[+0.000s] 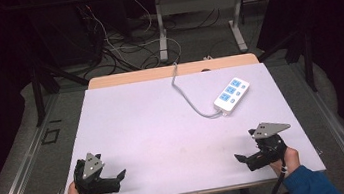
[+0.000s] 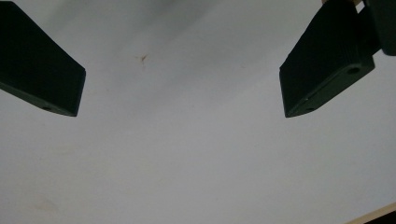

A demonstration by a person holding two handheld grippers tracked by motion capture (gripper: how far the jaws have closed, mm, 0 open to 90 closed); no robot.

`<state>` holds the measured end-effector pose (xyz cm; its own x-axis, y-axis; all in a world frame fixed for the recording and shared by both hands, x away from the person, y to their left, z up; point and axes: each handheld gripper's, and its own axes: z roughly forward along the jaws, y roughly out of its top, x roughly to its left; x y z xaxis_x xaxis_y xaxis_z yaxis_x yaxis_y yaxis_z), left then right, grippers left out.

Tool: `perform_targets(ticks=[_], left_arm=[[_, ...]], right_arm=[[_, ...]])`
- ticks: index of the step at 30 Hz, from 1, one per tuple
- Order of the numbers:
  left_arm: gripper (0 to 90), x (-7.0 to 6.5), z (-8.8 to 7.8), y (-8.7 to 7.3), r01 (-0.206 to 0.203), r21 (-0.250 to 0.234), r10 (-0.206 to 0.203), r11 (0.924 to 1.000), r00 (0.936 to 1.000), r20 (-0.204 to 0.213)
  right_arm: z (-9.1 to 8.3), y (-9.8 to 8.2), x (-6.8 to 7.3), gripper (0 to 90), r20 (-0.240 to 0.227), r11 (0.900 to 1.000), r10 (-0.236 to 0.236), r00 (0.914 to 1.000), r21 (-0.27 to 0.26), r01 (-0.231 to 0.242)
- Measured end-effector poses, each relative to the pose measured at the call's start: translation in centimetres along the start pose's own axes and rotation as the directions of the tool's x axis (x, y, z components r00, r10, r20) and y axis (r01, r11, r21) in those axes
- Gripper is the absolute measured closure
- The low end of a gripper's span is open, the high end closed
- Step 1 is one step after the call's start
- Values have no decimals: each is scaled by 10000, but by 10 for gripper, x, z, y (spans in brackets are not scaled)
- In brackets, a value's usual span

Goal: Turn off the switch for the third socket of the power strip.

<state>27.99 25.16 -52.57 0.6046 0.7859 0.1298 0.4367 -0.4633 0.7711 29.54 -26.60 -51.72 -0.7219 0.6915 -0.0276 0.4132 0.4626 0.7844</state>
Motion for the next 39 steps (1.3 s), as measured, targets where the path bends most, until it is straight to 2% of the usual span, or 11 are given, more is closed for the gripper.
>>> perform_targets(ticks=[6, 10, 12, 13, 14, 15, 20, 26, 27, 29, 39], left_arm=[[5, 0, 0, 0, -100, 75, 100, 9999, 9999, 66], [5, 0, 0, 1, -111, 114, 110, 9999, 9999, 51], [5, 0, 0, 1, -116, 96, 116, 9999, 9999, 37], [6, 0, 0, 1, -109, 103, 108, 9999, 9999, 41], [6, 0, 0, 1, -105, 101, 104, 9999, 9999, 40], [6, 0, 0, 1, -105, 101, 104, 9999, 9999, 40], [7, 0, 0, 1, -121, 94, 121, 9999, 9999, 31], [7, -1, 0, 1, -20, 12, 20, 10000, 10000, 35], [7, -1, 0, 1, -73, 59, 73, 10000, 10000, 19], [7, -1, 0, 1, -100, 63, 100, 9999, 9999, -16], [6, -1, 0, 1, -141, -5, 141, 9999, 9999, -65]], right_arm=[[1, 1, -1, 5, 8, 10000, -32, 10000, 42, 32], [2, 1, -2, 6, 65, 9997, 223, 9997, 16, -223], [2, 1, -4, 9, 51, 9999, 90, 9999, 94, -90], [3, 1, -3, 9, 129, 9998, 211, 9997, -7, -211], [3, 2, -4, 9, 6, 9996, 242, 9997, 127, -242], [4, 2, -4, 11, 133, 9996, 285, 9995, 35, -286], [8, 4, -8, 13, 93, 9990, 425, 9991, 157, -426], [14, 9, -11, 16, 121, 9994, 271, 9996, 230, -273], [14, 11, -12, 16, 67, 9986, 285, 9996, 446, -288], [16, 12, -14, 16, 183, 9992, 285, 9994, 259, -290], [24, 21, -27, 16, 351, 9987, 374, 9987, 320, -386]])
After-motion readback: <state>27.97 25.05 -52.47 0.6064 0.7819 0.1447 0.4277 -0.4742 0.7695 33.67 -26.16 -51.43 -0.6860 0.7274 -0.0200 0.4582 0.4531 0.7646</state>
